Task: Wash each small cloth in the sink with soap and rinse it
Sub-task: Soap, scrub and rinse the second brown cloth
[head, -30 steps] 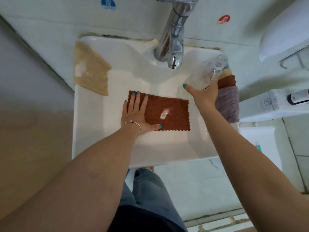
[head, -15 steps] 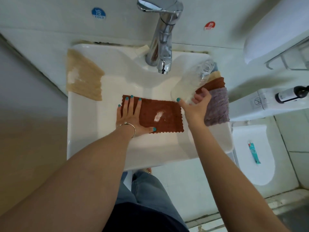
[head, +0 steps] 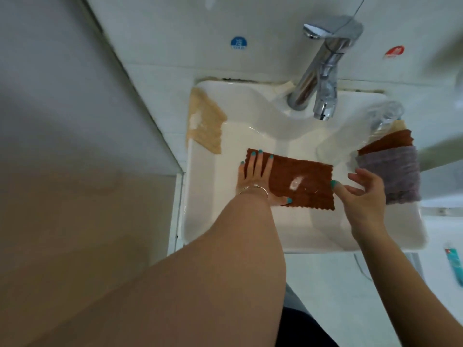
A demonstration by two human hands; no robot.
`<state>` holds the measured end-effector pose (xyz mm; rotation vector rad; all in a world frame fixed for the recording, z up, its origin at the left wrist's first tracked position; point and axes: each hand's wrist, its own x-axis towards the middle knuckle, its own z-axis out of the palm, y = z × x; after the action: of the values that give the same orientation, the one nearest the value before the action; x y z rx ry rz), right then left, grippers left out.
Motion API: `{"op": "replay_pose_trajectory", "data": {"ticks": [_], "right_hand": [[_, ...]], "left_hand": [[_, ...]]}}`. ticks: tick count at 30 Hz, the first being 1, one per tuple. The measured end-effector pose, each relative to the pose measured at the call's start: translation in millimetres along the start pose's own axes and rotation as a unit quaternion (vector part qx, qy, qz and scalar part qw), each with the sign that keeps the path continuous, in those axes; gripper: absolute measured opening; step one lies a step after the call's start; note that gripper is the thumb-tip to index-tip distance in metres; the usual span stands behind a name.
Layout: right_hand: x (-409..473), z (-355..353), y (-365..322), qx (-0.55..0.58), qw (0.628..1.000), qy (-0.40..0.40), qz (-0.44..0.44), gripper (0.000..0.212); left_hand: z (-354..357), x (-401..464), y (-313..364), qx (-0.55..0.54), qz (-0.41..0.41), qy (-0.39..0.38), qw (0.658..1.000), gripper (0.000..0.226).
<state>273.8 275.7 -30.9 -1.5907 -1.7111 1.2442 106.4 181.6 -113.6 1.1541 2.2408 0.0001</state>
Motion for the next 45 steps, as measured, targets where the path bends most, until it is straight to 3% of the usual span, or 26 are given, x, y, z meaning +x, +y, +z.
{"op": "replay_pose_trajectory", "data": {"ticks": [17,45], "right_hand": [[-4.3,-3.8,-18.9,0.021,0.999,-0.013,-0.044,0.042],[7.8,-2.9,9.3,0.033,0.999,-0.009,0.029,0.030]], "left_hand": [[1.9,6.7,2.0,0.003,-0.001,-0.005,1.000,0.130],[2.8,17.0,3.8,0.039,-0.027,-0.044,0.998,0.130]]}}
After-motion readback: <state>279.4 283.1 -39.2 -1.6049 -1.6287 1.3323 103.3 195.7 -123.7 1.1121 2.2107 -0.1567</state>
